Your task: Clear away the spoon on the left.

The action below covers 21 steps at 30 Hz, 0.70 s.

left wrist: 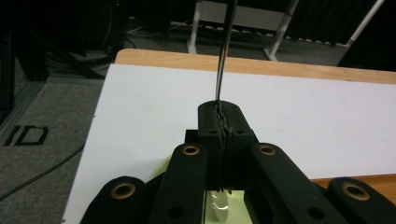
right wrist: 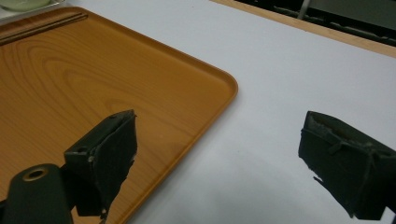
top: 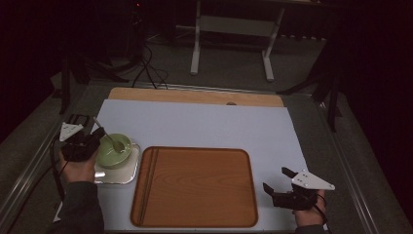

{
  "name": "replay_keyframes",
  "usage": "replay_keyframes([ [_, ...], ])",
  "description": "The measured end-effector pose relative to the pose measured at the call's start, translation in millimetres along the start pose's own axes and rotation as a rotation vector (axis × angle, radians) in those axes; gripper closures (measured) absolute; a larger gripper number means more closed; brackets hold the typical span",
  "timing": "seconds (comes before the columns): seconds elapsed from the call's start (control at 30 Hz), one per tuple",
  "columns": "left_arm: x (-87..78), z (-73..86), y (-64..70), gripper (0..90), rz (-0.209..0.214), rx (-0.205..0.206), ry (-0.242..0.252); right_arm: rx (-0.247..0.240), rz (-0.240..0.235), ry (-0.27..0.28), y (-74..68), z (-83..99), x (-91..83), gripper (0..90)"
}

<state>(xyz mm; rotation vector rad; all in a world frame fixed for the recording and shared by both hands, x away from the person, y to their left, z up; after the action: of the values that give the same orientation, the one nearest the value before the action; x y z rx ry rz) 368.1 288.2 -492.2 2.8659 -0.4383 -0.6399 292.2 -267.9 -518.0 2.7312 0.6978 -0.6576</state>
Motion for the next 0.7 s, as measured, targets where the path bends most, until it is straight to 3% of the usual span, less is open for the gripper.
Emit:
replay_keyframes([
  [0.47,-0.7,-3.9,13.0,90.0,0.019,0.098,-0.017,0.001,0.001,0.0,0.0,0.0,0.0,10.9],
  [0.7,-7.9,-10.9,18.6,90.0,0.033,0.115,-0.002,0.0,0.001,0.001,-0.1,-0.2,-0.1,10.9],
])
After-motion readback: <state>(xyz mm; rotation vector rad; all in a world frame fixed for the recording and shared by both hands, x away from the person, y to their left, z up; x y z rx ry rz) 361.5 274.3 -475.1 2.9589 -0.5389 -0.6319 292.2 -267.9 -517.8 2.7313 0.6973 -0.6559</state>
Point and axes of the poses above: each handheld gripper's, and its own axes: x roughly forward along the jaws, z roughly out of its underside, y roughly to its right, the point moved 8 cm from there along x, roughly forward along the jaws, and after that the axes turned 9 degrees about z, right-handed, at the moved point
